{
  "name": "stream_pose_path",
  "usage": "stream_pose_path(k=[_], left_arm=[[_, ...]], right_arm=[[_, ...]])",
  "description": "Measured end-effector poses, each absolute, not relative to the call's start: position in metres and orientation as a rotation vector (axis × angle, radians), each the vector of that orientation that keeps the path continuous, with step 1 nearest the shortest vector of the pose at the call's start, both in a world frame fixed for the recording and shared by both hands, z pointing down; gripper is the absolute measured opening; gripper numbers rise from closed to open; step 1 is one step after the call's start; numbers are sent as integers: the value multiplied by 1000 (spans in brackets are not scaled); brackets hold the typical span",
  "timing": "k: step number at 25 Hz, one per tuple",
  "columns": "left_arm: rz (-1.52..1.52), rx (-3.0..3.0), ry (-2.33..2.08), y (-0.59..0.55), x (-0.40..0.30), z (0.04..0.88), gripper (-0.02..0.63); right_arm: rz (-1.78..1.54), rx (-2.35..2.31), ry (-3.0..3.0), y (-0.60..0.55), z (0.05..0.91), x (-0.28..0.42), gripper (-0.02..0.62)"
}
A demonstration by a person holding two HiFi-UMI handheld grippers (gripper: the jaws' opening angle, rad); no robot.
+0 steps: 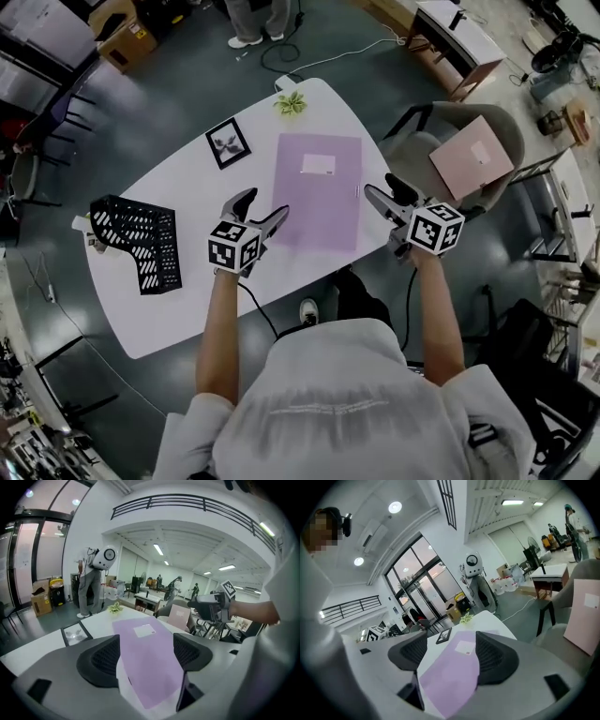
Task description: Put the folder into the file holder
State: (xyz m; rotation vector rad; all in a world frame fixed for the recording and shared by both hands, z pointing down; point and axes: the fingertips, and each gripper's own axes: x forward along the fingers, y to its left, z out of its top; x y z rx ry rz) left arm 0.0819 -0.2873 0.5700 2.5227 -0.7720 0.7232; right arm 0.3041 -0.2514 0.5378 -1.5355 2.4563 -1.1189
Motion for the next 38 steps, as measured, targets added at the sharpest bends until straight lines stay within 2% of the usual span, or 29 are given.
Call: stream_pose_path(k=[9, 16, 23, 38], left_arm=[[780, 2364, -760, -315, 88, 631, 357], [730, 2198, -744, -319, 88, 677, 357], [713, 2117, -696, -322, 97, 703, 377], [615, 2082, -758, -323, 106, 719, 382]], right_arm=[[-1489, -1500, 2307, -295, 628, 317, 318], [-1655, -1505, 2279, -318, 676, 312, 318], [-1744, -1427, 2289, -330, 697, 301, 333], [-1828, -1416, 2298, -340, 716, 298, 325]])
